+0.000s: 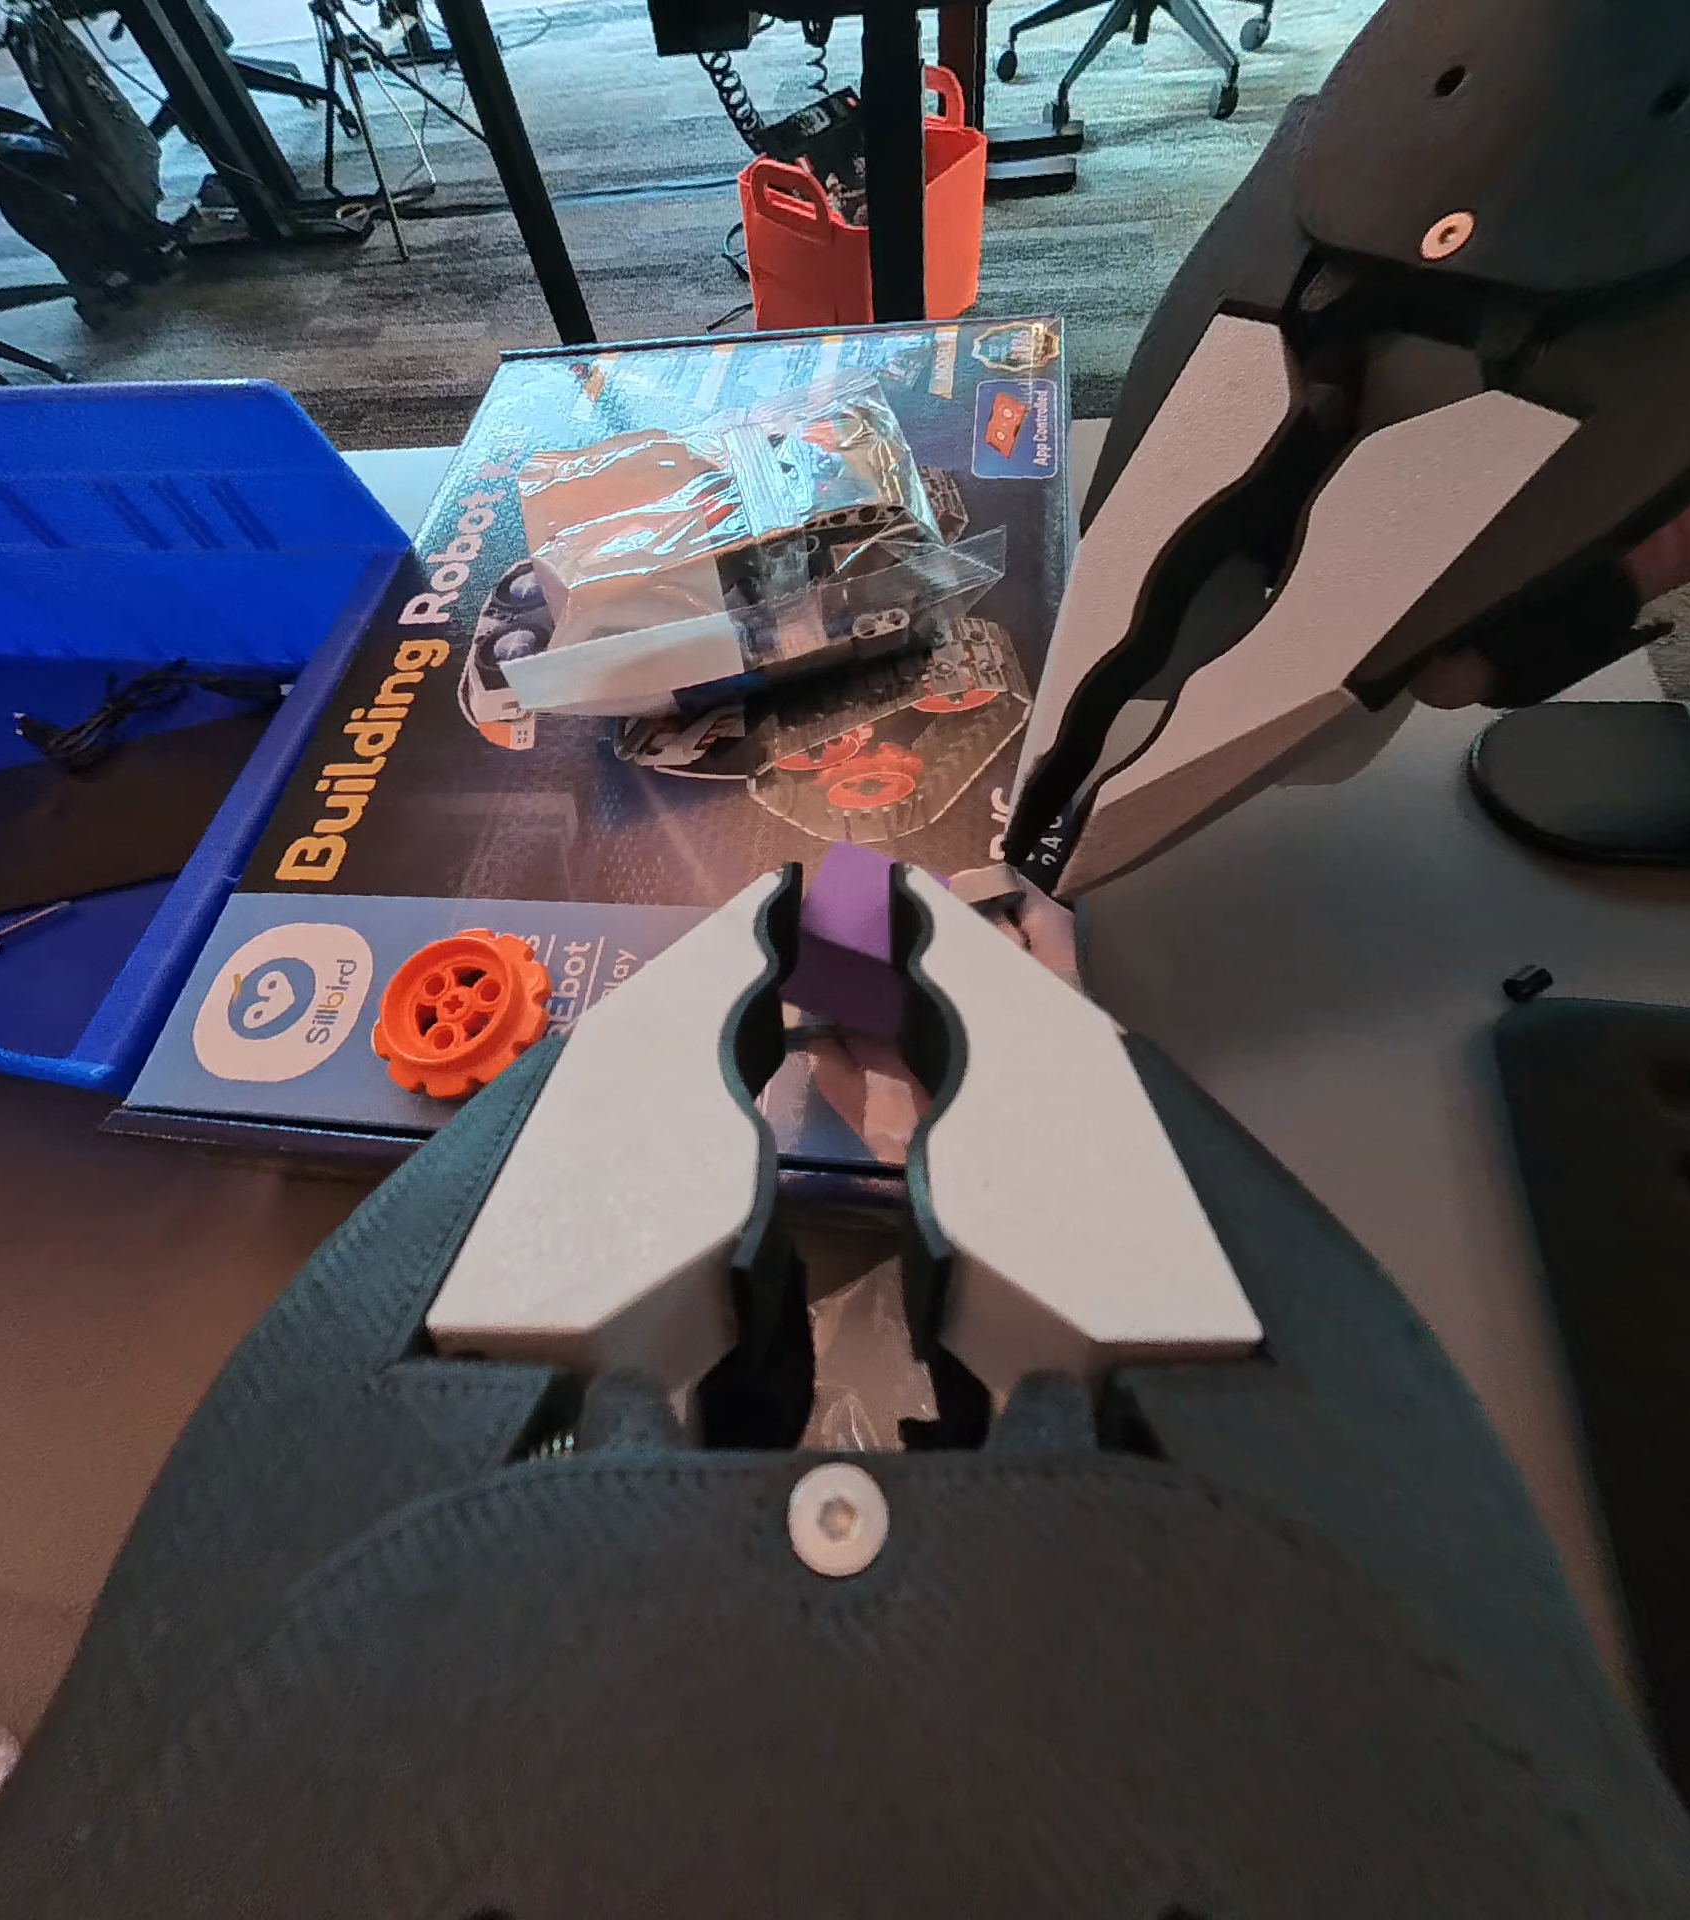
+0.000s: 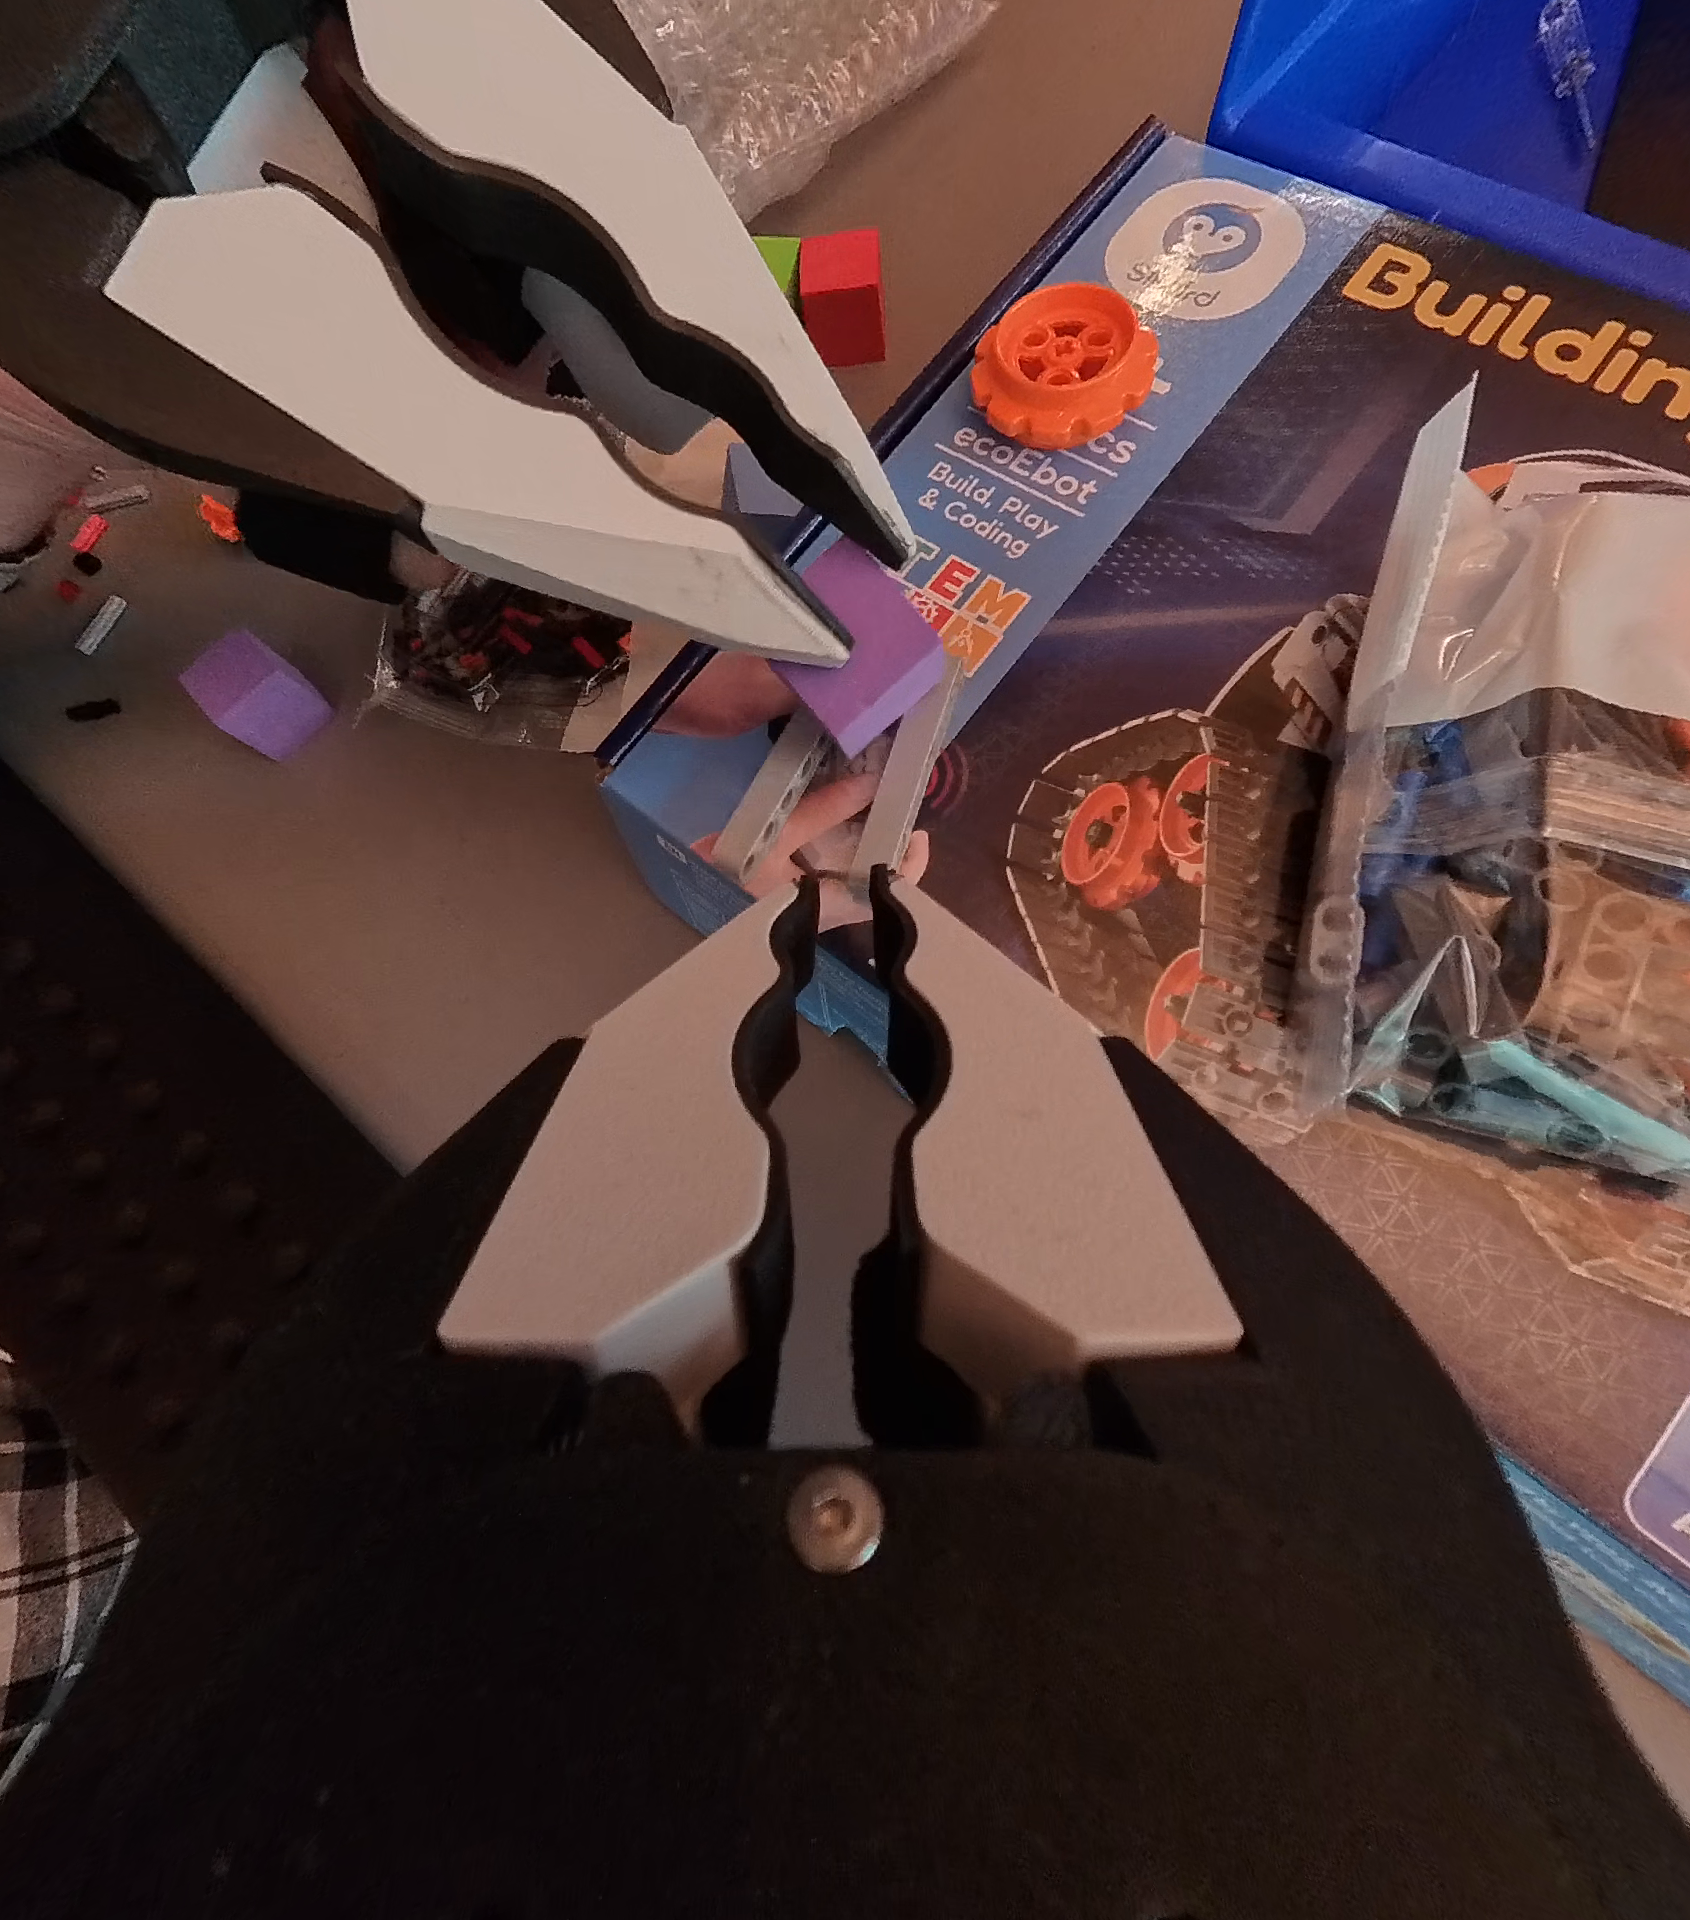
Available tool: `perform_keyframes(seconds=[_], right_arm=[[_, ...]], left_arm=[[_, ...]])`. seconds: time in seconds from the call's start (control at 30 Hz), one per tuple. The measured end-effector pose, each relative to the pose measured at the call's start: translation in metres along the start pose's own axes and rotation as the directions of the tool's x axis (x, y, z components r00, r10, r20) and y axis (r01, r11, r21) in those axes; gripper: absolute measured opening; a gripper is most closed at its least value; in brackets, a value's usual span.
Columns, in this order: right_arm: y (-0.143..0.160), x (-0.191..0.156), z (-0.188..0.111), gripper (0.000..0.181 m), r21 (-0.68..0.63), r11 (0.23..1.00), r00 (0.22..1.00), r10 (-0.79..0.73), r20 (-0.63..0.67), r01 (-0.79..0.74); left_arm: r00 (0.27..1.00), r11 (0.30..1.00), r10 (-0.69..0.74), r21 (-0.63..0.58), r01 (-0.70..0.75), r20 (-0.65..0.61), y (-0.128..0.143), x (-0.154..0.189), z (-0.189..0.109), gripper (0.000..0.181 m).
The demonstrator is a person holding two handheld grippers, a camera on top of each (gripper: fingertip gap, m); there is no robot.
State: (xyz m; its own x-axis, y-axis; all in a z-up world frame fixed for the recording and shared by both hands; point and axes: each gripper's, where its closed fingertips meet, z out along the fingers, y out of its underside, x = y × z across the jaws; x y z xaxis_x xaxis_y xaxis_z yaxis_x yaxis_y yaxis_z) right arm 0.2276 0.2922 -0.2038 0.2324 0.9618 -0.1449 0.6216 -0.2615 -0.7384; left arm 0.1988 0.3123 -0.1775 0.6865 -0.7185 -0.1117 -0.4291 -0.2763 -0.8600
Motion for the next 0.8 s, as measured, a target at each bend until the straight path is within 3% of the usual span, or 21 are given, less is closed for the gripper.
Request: perform_keyframes(seconds=[0.27,0.43,0.8], right_arm=[[-0.003,0.004,0.000,0.012,0.005,1.000,1.000,-0.007,-0.021,0.007],[-0.004,0.003,0.006,0.012,-0.005,1.000,1.000,-0.009,-0.013,0.009],[-0.003,-0.001,0.016,0.009,-0.025,1.000,1.000,-0.009,-0.006,0.009]], left_arm=[[0.999,1.000,0.013,-0.014,-0.013,-0.046,0.004,0.002,-0.003,0.036],[0.999,0.998,0.040,-0.048,-0.040,-0.017,0.012,0.000,0.004,0.029],[1.000,1.000,0.027,0.002,-0.027,0.002,0.001,-0.002,-0.001,0.027]])
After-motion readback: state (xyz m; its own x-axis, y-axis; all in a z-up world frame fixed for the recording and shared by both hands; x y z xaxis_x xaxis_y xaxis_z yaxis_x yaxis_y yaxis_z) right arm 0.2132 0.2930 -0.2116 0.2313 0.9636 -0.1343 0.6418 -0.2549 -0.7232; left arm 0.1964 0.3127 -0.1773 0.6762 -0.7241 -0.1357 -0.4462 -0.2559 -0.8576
